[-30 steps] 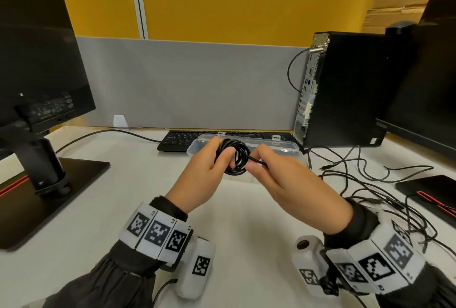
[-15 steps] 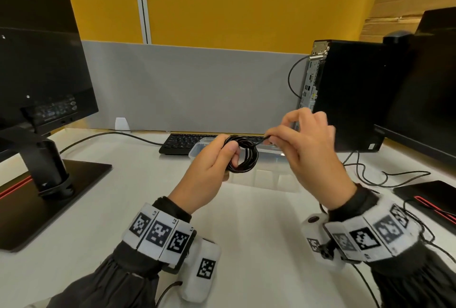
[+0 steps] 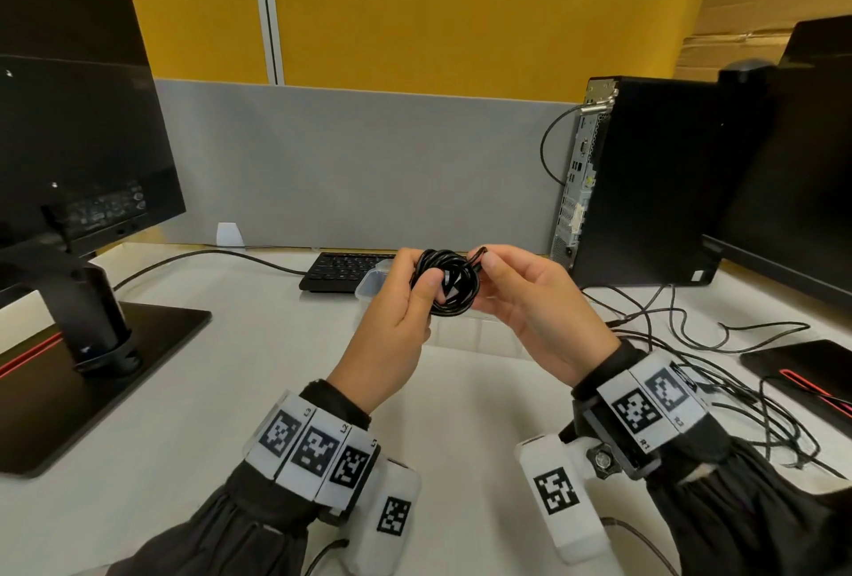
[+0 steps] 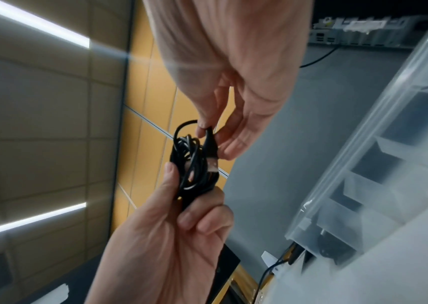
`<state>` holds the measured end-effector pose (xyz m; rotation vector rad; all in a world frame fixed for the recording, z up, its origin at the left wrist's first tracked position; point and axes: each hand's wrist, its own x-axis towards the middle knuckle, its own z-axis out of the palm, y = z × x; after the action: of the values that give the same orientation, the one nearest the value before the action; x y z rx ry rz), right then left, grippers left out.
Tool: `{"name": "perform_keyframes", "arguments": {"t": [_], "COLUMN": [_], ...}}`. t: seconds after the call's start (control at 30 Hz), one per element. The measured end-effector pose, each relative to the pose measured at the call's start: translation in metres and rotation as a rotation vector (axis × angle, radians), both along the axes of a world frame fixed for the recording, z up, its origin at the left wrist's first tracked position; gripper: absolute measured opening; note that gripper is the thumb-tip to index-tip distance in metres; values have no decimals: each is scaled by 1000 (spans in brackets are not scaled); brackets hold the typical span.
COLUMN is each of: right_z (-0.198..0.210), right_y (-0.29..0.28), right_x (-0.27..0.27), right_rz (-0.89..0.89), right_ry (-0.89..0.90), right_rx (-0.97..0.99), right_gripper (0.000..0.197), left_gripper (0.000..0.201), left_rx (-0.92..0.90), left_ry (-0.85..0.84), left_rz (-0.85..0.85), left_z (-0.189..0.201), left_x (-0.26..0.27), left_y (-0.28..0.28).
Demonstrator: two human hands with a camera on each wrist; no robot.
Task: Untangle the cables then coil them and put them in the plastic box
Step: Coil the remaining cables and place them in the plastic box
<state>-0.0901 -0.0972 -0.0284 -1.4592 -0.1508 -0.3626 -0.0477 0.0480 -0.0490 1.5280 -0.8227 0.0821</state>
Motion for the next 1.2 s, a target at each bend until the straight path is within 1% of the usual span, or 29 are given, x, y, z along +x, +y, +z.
{"name": "perform_keyframes", "arguments": {"t": [0.1, 0.17, 0.23, 0.3, 0.33, 0.37, 0.4, 0.5, 0.57, 0.77, 0.87, 0.97, 1.07, 1.2], "right_z": [-1, -2, -3, -2, -1, 0, 0, 0, -1, -3, -3, -2, -1, -4], "right_y": [1, 5, 6, 6, 5, 5, 5, 8, 8, 14, 14, 13, 13, 11], "right_x": [1, 2, 4, 5, 6, 6, 5, 3, 3, 5, 6, 6, 4, 2], "right_rz": [-4, -45, -159, -305, -342, -348, -325, -174, -103, 40, 38, -18, -55, -90], "right_ry": [-17, -39, -113, -209, -234, -236, -214, -85, -23, 114, 132, 129, 131, 158], "right_rx": [55, 58, -41, -229, -303, -332, -309, -99, 6, 205, 257, 284, 304, 260], "right_gripper": [20, 18, 17, 19, 21, 21, 20, 17, 16, 23, 20, 21, 16, 15], "left_gripper": [16, 16, 18, 20, 21, 21, 22, 20, 19, 17, 15, 10, 13, 11], "left_rx": [-21, -48, -87, -120, -123, -118, -111, -90, -72, -14, 0, 36, 25, 30], "left_ry": [91, 180, 263, 305, 306, 301, 295, 257, 224, 162, 166, 149, 136, 177], "left_rz": [-53, -95, -150, -190, -195, -190, -179, -128, -98, -62, -38, -58, -55, -59], "left_z": [0, 0, 2, 3, 3, 3, 3, 1, -1, -3, -4, -4, -4, -6], "left_x": [-1, -3, -5, -6, -6, -5, -5, -6, -6, -5, -3, -2, -3, -2], "left_y": [-1, -2, -3, -2, -1, -1, -1, -3, -5, -5, -4, -3, -3, -3]}}
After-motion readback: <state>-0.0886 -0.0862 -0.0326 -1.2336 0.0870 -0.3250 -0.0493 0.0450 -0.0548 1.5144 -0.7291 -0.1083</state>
